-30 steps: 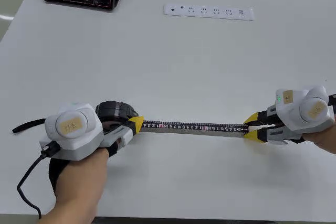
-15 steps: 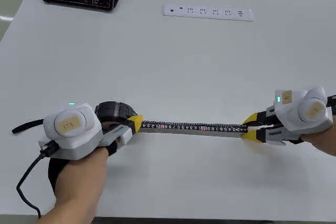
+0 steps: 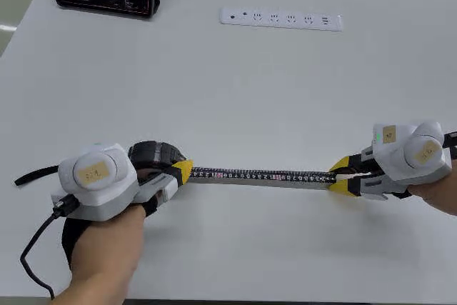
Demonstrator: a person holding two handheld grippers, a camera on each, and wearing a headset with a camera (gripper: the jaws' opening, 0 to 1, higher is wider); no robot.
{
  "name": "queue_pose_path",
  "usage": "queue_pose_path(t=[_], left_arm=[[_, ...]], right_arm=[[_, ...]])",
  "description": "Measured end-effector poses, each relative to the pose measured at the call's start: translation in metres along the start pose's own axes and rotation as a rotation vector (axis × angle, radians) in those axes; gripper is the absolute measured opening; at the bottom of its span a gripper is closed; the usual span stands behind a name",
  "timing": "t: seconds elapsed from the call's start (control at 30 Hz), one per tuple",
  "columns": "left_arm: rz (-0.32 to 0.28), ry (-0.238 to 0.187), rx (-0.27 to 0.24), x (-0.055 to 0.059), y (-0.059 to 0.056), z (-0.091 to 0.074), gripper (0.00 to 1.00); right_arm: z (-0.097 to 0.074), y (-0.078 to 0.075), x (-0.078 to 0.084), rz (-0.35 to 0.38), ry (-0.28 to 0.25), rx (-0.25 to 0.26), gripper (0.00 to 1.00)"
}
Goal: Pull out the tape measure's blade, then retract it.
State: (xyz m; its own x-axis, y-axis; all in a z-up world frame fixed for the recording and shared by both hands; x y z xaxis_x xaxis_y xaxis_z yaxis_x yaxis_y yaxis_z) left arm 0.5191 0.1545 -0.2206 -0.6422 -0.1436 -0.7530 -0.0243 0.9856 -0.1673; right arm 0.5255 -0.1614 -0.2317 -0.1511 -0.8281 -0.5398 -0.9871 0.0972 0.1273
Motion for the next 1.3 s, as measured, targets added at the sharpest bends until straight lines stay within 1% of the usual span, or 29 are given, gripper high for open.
queue_pose_path(t=[0.3,0.4,0.63,0.8,1.3], left_arm=[[-0.004,0.0,0.006,0.002,0.0,-0.002,0.6],[-0.007,0.003,0.009,0.002,0.0,-0.002,0.6],[-0.011,0.003,0.014,0.002,0.0,-0.003,0.6],[-0.012,0.001,0.018,0.003,-0.001,-0.004,0.6],[-0.023,0.001,0.029,0.004,0.0,-0.004,0.6]], right_arm=[[0.0,0.001,-0.002,-0.005,0.006,0.002,0.11],[0.001,0.001,-0.007,-0.006,-0.007,-0.006,0.11],[0.005,0.0,-0.016,-0.022,-0.014,-0.014,0.1],[0.008,-0.001,-0.025,-0.027,-0.032,-0.022,0.1],[0.024,0.002,-0.049,-0.045,-0.072,-0.05,0.11]])
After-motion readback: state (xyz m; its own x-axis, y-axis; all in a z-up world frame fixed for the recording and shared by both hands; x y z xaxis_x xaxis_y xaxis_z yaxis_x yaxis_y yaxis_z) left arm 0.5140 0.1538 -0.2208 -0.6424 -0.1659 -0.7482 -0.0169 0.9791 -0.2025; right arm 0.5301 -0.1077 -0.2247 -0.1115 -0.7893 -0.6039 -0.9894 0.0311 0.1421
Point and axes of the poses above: the centre of the closed fingertips' face, and the gripper's own axes: z roughly forward along the fingers, y roughly to its left, x roughly out of its underside, the point moved 4 cm from there along -z, roughly backward along the fingers, and after that the axes turned 9 degrees about -x, right-handed, at the moved point
